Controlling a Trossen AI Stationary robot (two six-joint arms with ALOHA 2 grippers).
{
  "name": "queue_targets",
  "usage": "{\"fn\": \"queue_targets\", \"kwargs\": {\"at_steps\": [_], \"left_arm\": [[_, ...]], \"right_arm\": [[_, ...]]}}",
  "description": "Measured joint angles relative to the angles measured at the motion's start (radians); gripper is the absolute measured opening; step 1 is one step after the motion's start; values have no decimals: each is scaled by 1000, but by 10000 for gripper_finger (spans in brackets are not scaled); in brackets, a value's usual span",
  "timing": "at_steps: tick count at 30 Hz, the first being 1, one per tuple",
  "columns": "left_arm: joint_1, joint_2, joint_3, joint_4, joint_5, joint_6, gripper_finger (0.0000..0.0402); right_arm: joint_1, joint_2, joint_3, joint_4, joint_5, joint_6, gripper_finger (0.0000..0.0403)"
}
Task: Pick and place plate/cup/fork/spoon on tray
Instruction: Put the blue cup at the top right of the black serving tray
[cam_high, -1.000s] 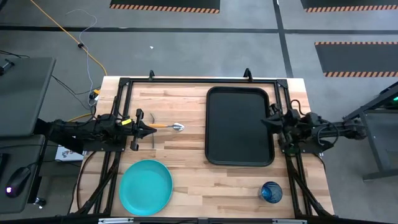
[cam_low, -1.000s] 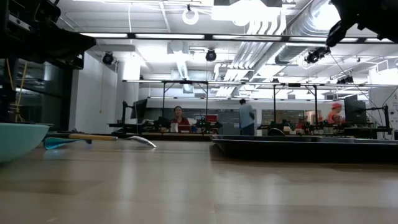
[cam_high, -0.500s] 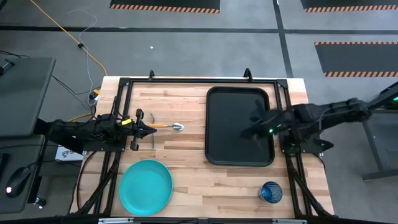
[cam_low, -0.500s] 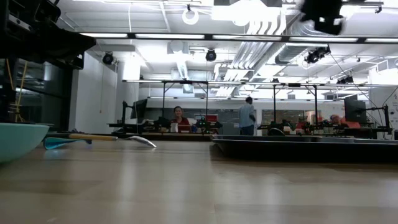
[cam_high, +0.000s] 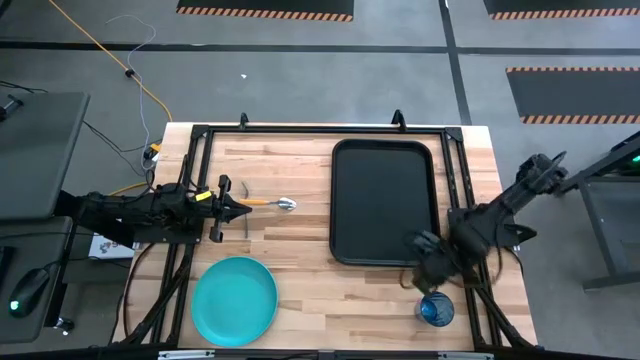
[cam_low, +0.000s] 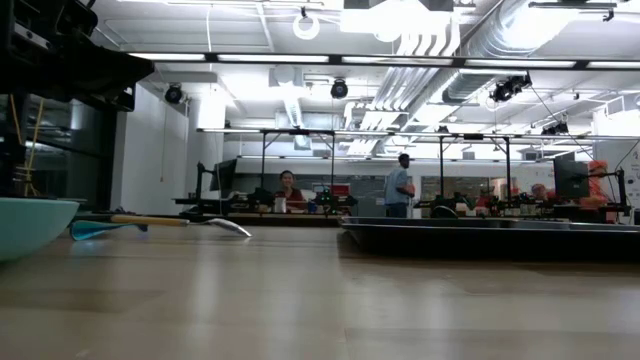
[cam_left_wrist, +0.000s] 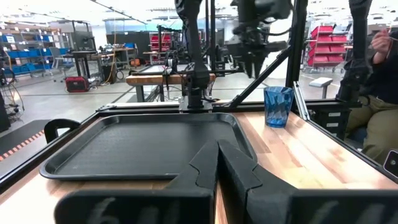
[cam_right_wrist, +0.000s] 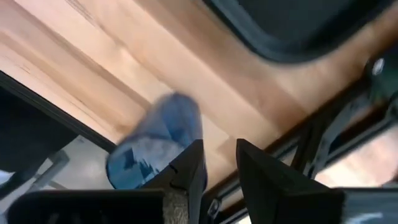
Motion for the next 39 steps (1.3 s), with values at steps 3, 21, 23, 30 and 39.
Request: {"fn": "queue_targets", "kwargs": {"at_steps": [3,21,23,30,39], "left_arm": [[0,0,0,0,0,0,0],[0,0,0,0,0,0,0],[0,0,0,0,0,0,0],[0,0,0,0,0,0,0],[0,0,0,0,0,0,0]], "right_arm": [[80,23,0,24,1,98,87],[174,95,0,118,128,87,87],[174,98,0,114,130,77,87],[174,131,-2,112,127,-70,87],[174,147,-2,118,80,-141,87]]}}
